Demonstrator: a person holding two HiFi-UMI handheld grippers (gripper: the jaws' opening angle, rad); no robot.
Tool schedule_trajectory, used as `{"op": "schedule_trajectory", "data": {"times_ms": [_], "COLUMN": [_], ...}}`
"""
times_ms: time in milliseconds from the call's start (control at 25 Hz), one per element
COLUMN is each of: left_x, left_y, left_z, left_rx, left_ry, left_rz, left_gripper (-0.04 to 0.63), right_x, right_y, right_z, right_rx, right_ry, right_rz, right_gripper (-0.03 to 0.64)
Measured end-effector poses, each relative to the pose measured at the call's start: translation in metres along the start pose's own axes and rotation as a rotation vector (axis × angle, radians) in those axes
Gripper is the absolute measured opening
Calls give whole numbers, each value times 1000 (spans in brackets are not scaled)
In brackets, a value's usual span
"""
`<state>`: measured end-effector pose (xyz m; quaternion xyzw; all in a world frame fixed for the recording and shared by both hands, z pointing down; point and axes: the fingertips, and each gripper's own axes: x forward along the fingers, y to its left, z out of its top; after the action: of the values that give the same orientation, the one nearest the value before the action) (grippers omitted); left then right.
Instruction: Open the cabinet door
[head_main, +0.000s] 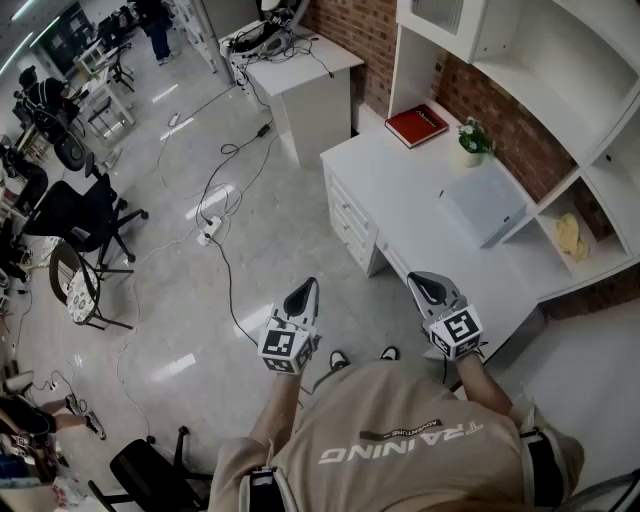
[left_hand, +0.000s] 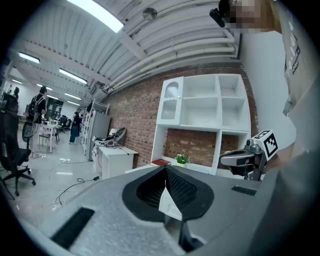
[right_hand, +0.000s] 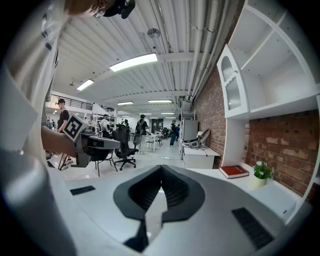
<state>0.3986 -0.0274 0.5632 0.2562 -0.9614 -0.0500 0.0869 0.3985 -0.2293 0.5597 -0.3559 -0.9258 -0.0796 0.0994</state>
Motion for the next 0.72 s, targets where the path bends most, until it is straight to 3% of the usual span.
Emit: {"op": "schedule_trajectory", "data": {"times_ms": [200, 440, 720], "left_x": [-6, -22, -25], "left_y": [4, 37, 66], "left_z": [-2, 0, -13], "left_rx": [-16, -34, -53], "left_ry": [2, 18, 39], "left_rz": [-8, 20, -2], "left_gripper": [9, 9, 9], "right_x": [11, 31, 60], "right_y": [7, 28, 43], "right_z": [-2, -1, 2], "right_rx": [30, 19, 20], "right_ry": [11, 52, 43], "right_rz": [1, 30, 16], "right_gripper": [12, 12, 12]}}
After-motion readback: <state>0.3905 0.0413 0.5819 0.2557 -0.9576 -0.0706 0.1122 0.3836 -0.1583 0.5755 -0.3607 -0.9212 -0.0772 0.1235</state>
